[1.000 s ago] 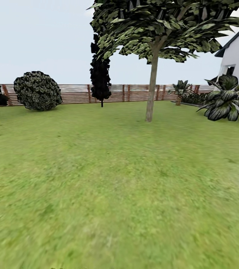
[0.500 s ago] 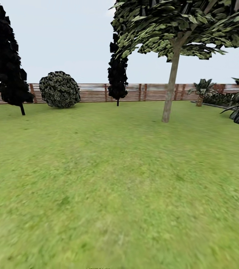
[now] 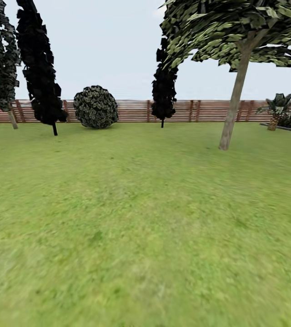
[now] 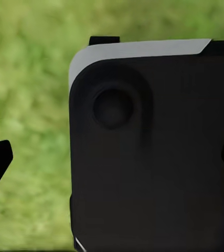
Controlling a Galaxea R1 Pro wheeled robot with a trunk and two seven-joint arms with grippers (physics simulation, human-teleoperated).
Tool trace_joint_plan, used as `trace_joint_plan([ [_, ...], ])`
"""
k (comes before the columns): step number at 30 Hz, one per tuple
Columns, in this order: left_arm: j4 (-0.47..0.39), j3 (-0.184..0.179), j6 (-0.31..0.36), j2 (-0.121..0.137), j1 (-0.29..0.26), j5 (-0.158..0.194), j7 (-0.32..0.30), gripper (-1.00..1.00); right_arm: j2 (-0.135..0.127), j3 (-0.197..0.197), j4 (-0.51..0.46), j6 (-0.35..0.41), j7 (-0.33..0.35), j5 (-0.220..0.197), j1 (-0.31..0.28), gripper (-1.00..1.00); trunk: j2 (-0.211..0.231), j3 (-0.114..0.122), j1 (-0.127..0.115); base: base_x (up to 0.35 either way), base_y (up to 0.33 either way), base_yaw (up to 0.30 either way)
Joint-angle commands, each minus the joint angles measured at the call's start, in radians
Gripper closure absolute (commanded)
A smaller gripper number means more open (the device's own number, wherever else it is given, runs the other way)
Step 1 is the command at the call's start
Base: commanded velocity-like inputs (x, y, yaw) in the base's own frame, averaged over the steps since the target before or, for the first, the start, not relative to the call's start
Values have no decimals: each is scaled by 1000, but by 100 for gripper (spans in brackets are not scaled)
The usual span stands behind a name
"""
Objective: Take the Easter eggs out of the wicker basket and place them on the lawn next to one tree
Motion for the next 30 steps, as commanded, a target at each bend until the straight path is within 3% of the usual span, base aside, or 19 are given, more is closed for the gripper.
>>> trace_joint_plan([
  [1, 0, 0, 1, 0, -1, 1, 1, -100, 0, 1, 1, -3, 0, 0, 0, -100, -1, -2, 0, 0, 0, 279],
  [30, 0, 0, 1, -1, -1, 1, 1, -100, -2, 1, 0, -3, 0, 0, 0, -100, -1, -23, 0, 0, 0, 277],
])
